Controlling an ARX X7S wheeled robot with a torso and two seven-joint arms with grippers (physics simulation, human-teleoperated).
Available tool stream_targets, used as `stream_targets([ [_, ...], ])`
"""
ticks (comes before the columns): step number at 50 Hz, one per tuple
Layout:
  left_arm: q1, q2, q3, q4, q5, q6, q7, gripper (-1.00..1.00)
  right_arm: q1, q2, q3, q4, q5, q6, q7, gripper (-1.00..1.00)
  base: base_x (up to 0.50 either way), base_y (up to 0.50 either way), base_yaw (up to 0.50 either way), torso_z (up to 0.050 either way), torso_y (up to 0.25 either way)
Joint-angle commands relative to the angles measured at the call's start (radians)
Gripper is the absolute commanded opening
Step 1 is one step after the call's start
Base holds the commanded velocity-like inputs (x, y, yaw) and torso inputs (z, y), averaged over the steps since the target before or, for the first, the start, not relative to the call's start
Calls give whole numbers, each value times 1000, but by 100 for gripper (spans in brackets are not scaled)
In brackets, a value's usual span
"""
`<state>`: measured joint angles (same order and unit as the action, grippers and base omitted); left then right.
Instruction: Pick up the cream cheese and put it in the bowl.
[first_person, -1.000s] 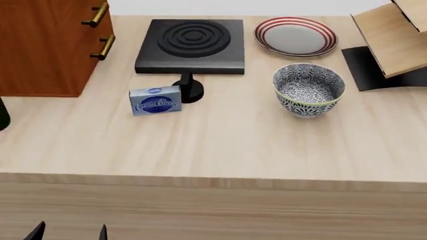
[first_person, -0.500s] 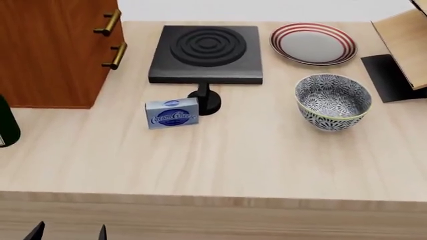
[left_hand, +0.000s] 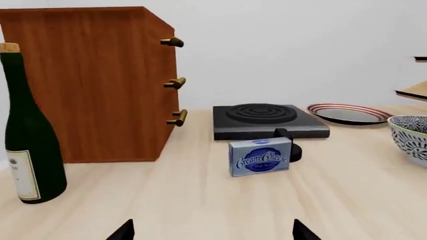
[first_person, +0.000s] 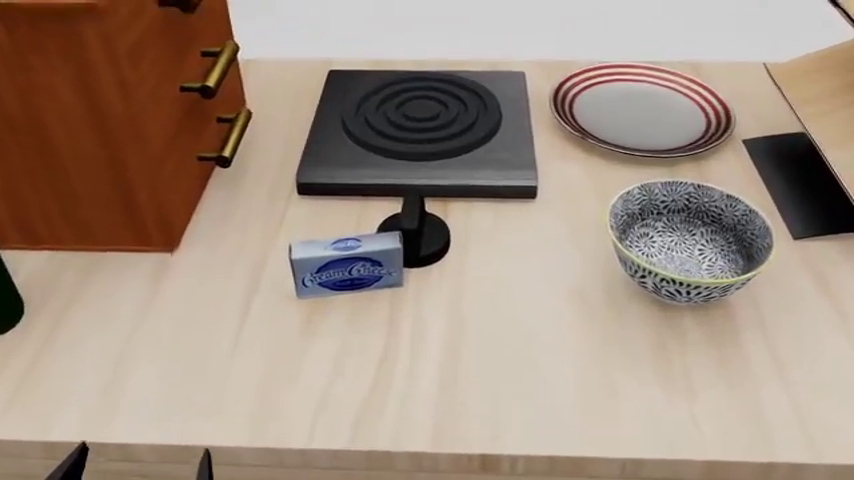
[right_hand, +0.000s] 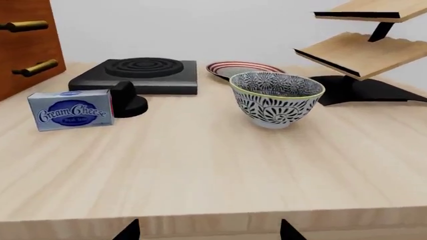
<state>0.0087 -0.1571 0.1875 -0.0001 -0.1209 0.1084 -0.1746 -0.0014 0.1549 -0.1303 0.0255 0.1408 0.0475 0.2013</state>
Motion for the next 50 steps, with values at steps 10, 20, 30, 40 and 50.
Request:
stream_targets([
  [10, -3, -10, 14, -4, -9, 5, -12, 100, 0, 11, -12, -4, 15, -2, 9, 100, 214, 0, 0, 0, 0],
  [20, -4, -15, 20, -8, -13, 10, -18, 100, 0, 15, -18, -4, 20, -2, 15, 100, 215, 0, 0, 0, 0],
  [30, -5, -20, 25, -6, -17, 6, -25, 100, 1, 20, -24, -1, 24, -4, 19, 100, 214, 0, 0, 0, 0],
  [40, -6, -24, 32, -6, -19, 9, -30, 100, 5, 23, -29, 7, 27, -7, 23, 100, 213, 0, 0, 0, 0],
  [50, -6, -29, 37, -6, -22, 11, -36, 100, 3, 28, -35, -1, 31, -4, 30, 100, 212, 0, 0, 0, 0],
])
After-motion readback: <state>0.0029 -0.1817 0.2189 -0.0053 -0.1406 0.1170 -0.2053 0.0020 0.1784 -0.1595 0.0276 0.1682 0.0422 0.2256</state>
